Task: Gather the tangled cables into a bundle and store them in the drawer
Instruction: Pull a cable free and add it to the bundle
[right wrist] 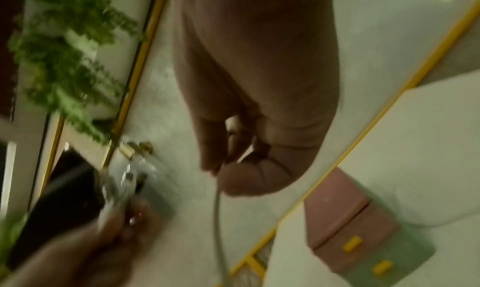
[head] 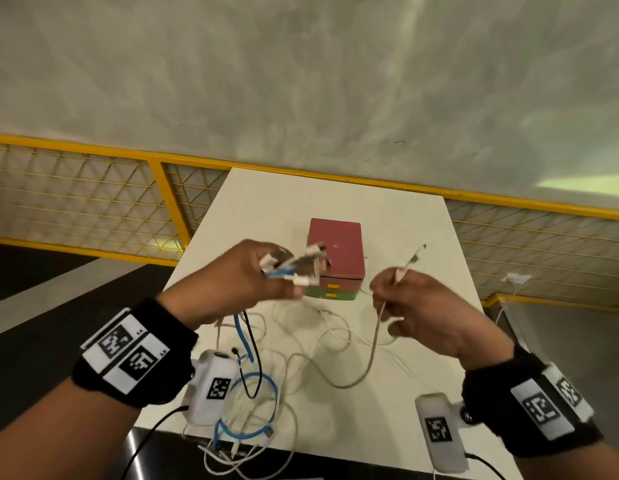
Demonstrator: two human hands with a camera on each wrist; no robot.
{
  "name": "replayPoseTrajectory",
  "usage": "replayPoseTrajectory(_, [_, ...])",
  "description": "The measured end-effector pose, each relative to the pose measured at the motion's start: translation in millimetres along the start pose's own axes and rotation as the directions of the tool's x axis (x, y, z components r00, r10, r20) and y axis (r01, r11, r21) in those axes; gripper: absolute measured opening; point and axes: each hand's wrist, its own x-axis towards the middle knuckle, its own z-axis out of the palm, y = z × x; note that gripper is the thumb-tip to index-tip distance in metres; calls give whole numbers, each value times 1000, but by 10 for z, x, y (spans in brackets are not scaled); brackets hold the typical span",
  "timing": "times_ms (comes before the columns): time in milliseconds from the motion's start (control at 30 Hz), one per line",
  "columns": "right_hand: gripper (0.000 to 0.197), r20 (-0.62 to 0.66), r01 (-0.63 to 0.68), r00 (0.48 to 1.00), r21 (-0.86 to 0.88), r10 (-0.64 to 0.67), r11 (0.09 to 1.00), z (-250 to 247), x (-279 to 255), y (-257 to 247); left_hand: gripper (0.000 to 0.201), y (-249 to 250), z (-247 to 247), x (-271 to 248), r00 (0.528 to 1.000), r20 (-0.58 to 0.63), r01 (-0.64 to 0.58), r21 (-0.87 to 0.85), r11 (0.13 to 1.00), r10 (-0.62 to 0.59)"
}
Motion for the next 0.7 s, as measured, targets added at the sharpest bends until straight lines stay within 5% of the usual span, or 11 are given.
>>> replayPoseTrajectory(100, [10,183,-11,977,-478,112,878,-31,-120,255,5,40,-160,56,979,-194,-6,-329,944,-62])
replayPoseTrajectory(200, [15,266,54,914,-827,305,560,40,-143,597,10,126,-312,87,961,-272,-102,-488,867,-40])
replayPoseTrajectory(300, [31,304,219,832,-949,464,229,189,-150,946,16,178,-379,96,960,-279,-131,-542,830,-31])
replayPoseTrajectory(367, [44,289,235,773,-957,564,169,235,-163,1100,17,178,-373,94,963,-268,-127,-550,825,-30])
replayPoseTrajectory(467, [67,211,99,763,-972,611,213,110,41,1178,16,148,-334,89,966,-255,-119,-550,827,-30])
replayPoseTrajectory(567, [43,-69,-203,962,-830,265,519,-229,522,1223,24,108,-272,96,968,-247,-107,-559,822,-42])
replayPoseTrajectory(600, [35,-244,-240,967,-775,74,584,-382,698,1250,25,105,-251,101,968,-246,-109,-563,819,-40])
replayPoseTrajectory(633, [32,-394,-274,917,-734,-61,622,-542,867,1285,26,107,-229,102,968,-249,-115,-568,815,-37])
replayPoseTrajectory(700, [44,-551,-371,830,-655,-81,658,-786,1121,1378,29,118,-186,100,966,-255,-124,-579,805,-34])
